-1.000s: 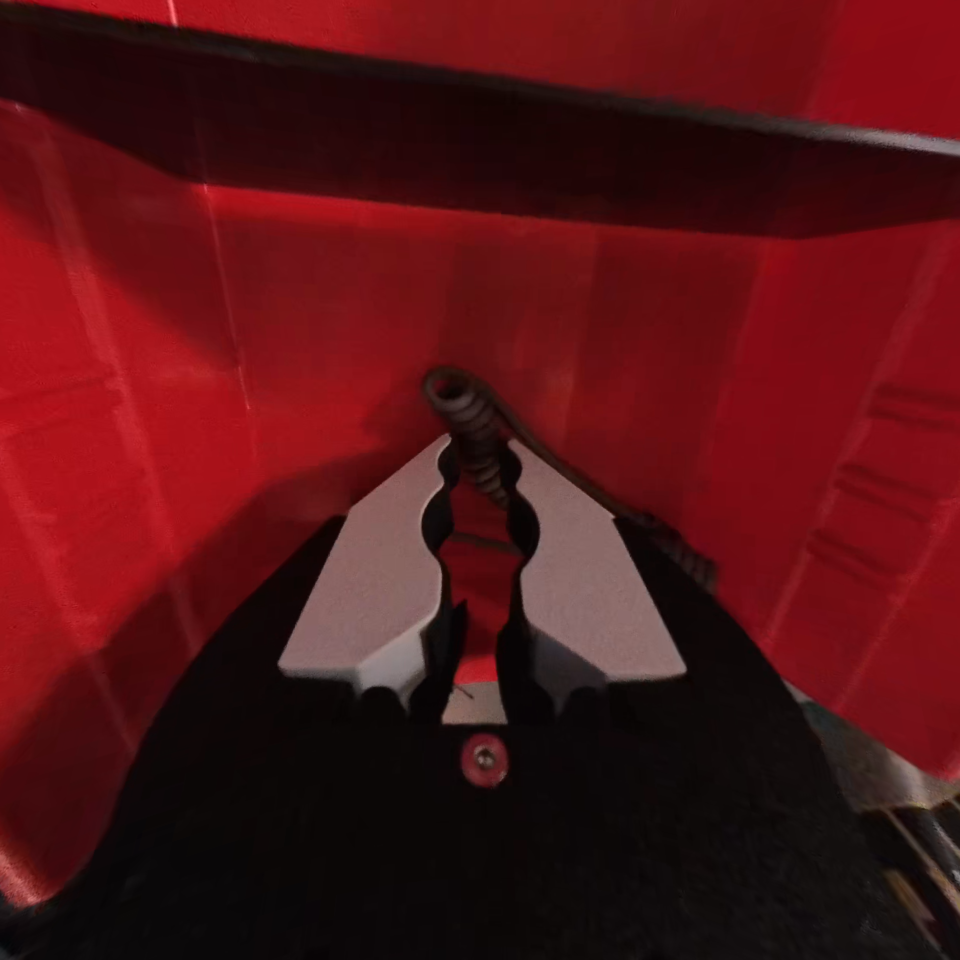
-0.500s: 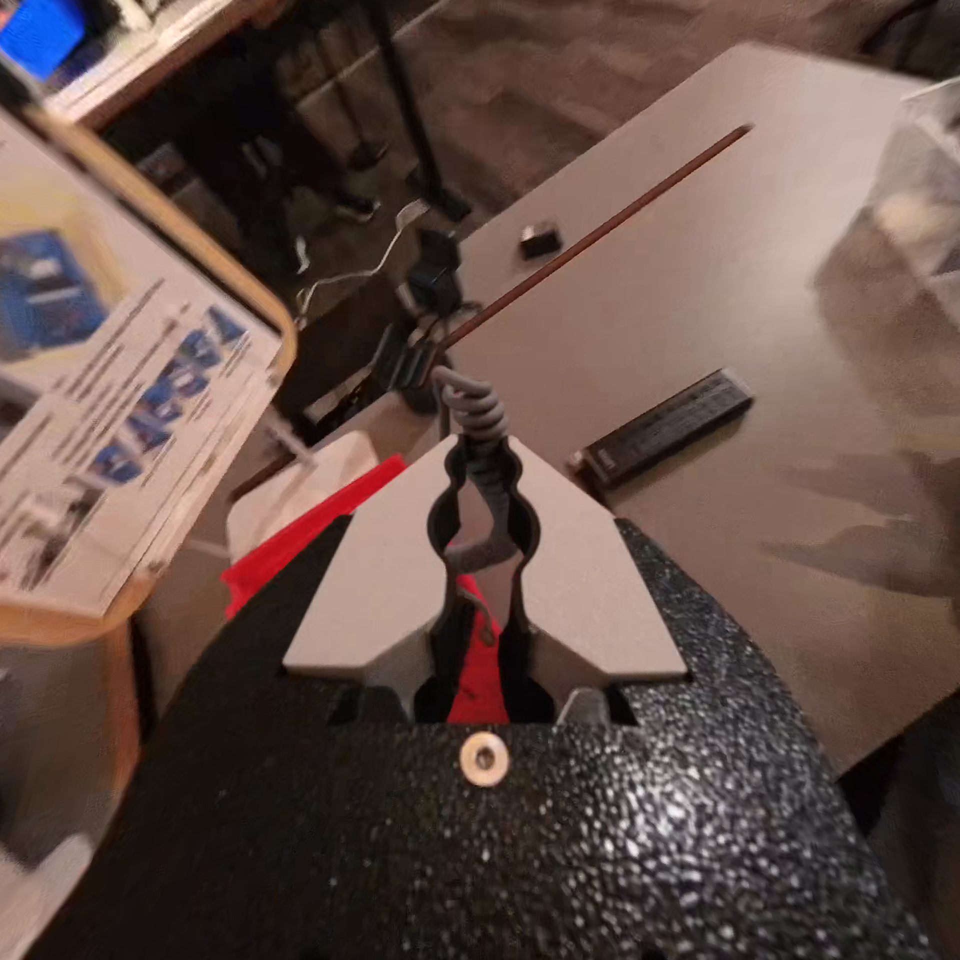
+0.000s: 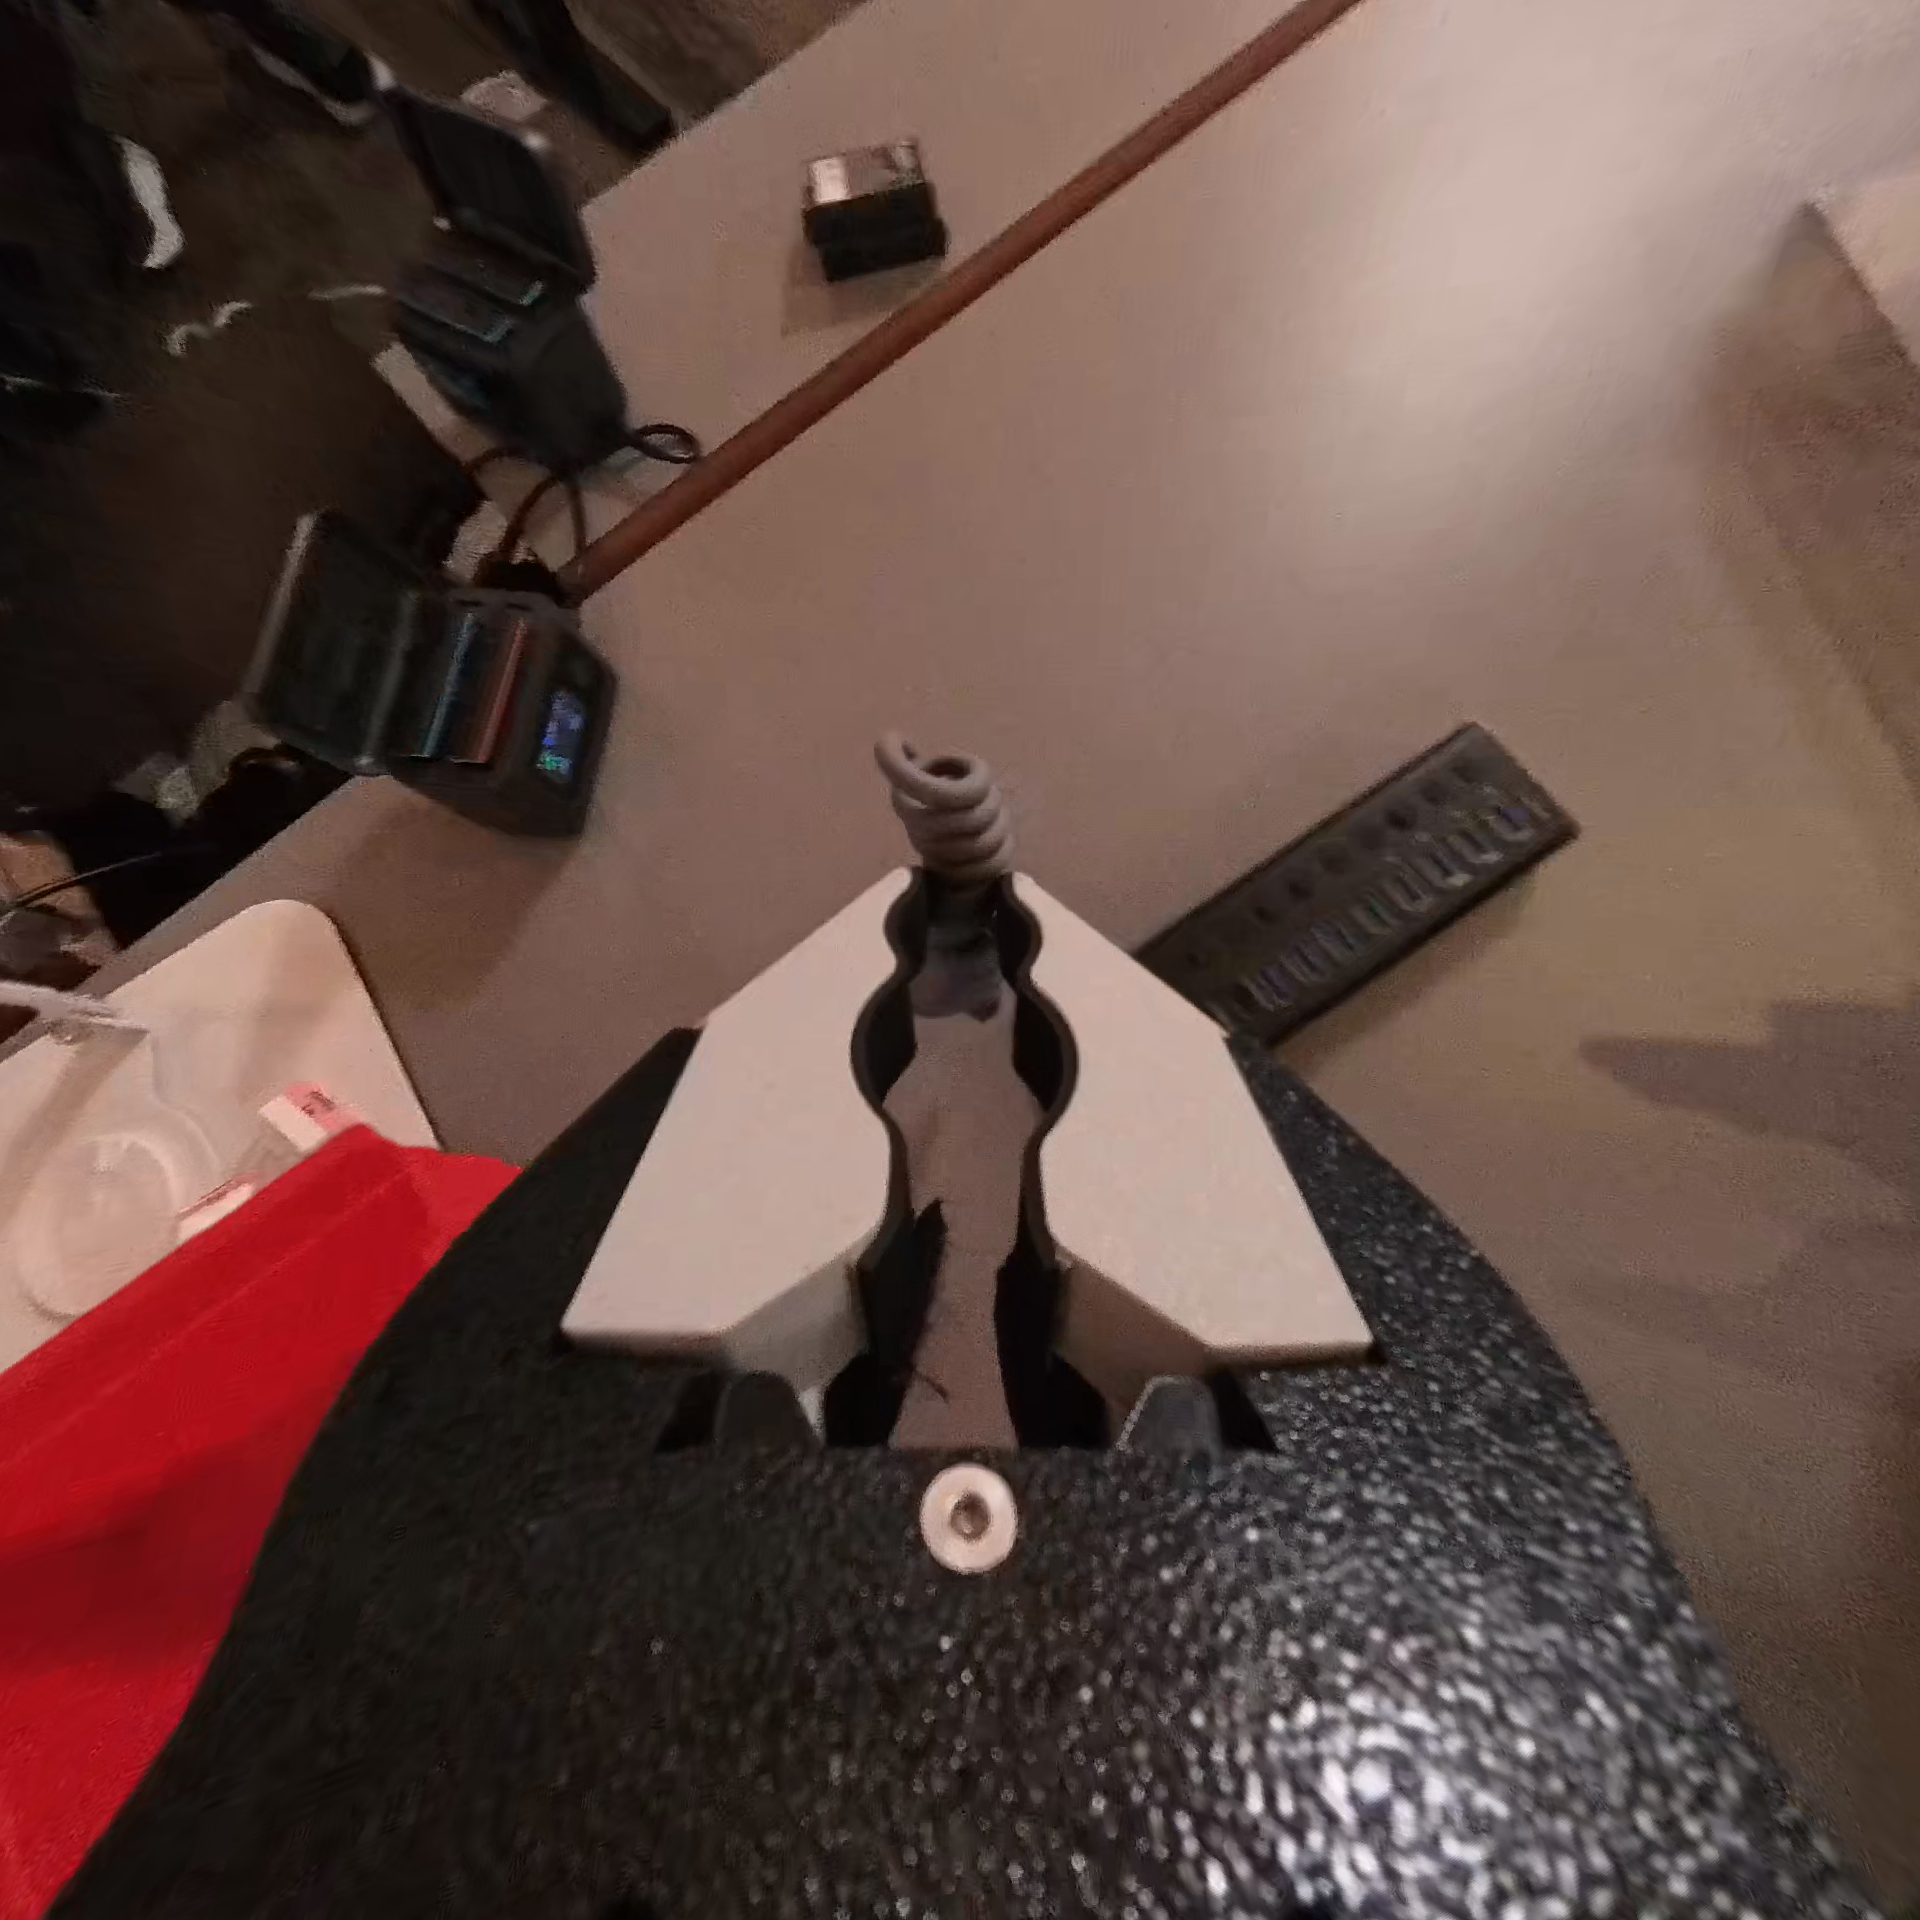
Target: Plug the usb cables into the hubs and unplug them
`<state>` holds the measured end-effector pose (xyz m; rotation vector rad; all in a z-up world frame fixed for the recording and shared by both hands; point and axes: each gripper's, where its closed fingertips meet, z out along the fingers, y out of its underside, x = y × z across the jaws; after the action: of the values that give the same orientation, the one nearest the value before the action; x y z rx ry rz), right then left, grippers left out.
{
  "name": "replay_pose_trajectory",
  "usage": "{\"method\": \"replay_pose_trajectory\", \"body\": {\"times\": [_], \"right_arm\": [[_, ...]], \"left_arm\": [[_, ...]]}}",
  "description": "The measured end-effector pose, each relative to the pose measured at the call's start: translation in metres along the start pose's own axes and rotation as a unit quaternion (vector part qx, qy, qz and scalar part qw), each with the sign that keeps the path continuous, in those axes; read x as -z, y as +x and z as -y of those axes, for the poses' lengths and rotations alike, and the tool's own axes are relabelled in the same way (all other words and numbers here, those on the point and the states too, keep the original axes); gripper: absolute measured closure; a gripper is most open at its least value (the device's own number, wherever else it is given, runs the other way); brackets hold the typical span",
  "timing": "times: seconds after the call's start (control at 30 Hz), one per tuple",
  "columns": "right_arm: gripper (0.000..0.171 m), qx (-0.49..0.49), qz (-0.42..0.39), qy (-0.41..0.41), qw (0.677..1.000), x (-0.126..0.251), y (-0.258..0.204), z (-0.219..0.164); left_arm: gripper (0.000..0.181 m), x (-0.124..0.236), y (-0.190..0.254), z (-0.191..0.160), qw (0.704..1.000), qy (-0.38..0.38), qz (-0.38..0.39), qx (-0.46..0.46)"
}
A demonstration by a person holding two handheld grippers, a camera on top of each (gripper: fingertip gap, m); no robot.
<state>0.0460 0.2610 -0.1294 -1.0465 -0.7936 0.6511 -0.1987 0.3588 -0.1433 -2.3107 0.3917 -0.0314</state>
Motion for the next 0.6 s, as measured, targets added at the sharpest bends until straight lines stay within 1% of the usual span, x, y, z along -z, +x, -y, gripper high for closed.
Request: {"method": "replay_pose_trajectory", "body": {"times": [0.03,0.1,0.17,0.23,0.27,0.3,0.37,0.4,0.47,0.53,0.6], "right_arm": [[0.093,0.001,0.001,-0.001,1.0,0.0,0.0,0.0],[0.093,0.001,0.003,-0.003,1.0,0.0,-0.001,-0.001],[0.093,0.0,0.005,-0.006,1.0,-0.001,-0.001,-0.002],[0.094,-0.001,0.006,-0.009,1.0,-0.001,-0.001,-0.003],[0.094,-0.001,0.007,-0.01,1.0,-0.001,-0.002,-0.004],[0.094,-0.001,0.008,-0.011,1.0,-0.002,-0.002,-0.004],[0.094,-0.001,0.009,-0.015,1.0,-0.002,-0.002,-0.006],[0.094,-0.001,0.01,-0.019,1.0,-0.003,-0.002,-0.007],[0.094,0.0,0.01,-0.027,1.0,-0.005,-0.002,-0.01],[0.095,0.004,0.011,-0.035,0.999,-0.007,-0.002,-0.013],[0.096,-0.001,0.014,-0.048,0.999,-0.012,-0.002,-0.017]], "left_arm": [[0.171,-0.008,-0.015,-0.002,1.0,0.008,0.027,0.007],[0.171,-0.024,-0.03,-0.007,0.998,0.02,0.037,0.041],[0.17,-0.037,-0.04,-0.011,0.996,0.031,0.025,0.082],[0.167,-0.045,-0.037,-0.013,0.991,0.041,-0.013,0.125],[0.158,-0.045,-0.035,-0.011,0.987,0.049,-0.033,0.148],[0.139,-0.043,-0.039,-0.01,0.984,0.059,-0.035,0.164],[0.118,-0.032,-0.045,-0.008,0.984,0.082,-0.006,0.158],[0.114,-0.024,-0.047,-0.009,0.985,0.093,0.012,0.145],[0.111,-0.007,-0.034,-0.015,0.985,0.114,0.022,0.124],[0.109,0.006,-0.01,-0.028,0.988,0.117,0.006,0.103],[0.112,0.014,0.009,-0.044,0.991,0.12,0.01,0.065]]}}
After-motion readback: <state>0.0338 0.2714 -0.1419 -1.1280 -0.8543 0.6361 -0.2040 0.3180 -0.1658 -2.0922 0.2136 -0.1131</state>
